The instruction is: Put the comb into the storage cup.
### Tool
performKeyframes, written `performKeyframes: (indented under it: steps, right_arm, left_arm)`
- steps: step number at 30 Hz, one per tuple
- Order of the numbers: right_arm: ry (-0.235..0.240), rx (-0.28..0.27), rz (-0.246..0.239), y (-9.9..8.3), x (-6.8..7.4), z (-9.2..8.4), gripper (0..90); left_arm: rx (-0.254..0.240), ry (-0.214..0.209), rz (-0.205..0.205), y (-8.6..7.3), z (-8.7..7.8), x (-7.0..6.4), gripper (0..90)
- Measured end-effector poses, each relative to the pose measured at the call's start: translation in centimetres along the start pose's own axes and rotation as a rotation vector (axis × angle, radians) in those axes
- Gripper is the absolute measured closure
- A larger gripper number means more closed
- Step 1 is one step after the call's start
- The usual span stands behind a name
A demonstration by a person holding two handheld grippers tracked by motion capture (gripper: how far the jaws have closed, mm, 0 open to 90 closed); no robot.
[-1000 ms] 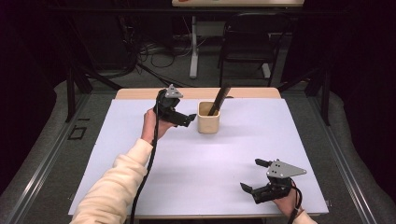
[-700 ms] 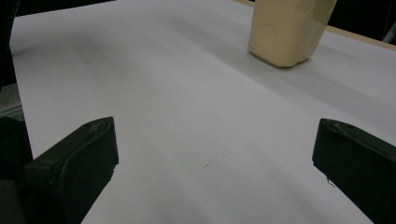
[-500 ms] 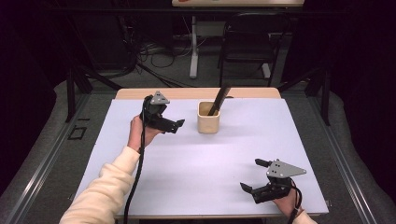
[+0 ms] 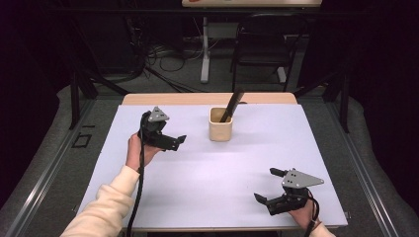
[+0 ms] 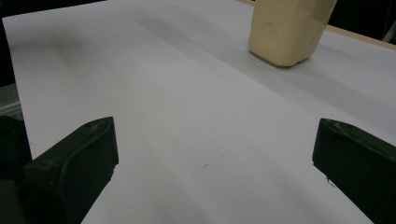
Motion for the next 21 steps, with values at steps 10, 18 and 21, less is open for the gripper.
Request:
performKeyframes:
  steps: [10, 18, 21]
  right_arm:
    - [-0.001, 0.001, -0.001, 0.0, 0.0, 0.0, 0.0]
    - [-0.001, 0.001, -0.002, 0.0, 0.0, 0.1, 0.0]
    - [-0.001, 0.001, -0.002, 0.0, 0.0, 0.1, 0.0]
  left_arm:
    - [-0.006, 0.026, -0.026, -2.5, -1.7, -0.2, 0.0]
    - [-0.003, 0.042, -0.048, -4.9, -2.8, -0.4, 0.0]
    - [-0.006, 0.045, -0.061, -5.6, -3.2, -0.5, 0.0]
Point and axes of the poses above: each handheld gripper's, and its own axes: z roughly forward along the jaws, y roughly out of its top, x roughly to its left, the point moved 9 cm from there along z, roughly forward along the jaws, and after that the axes turned 4 degrees about z, right-handed, at the moved point
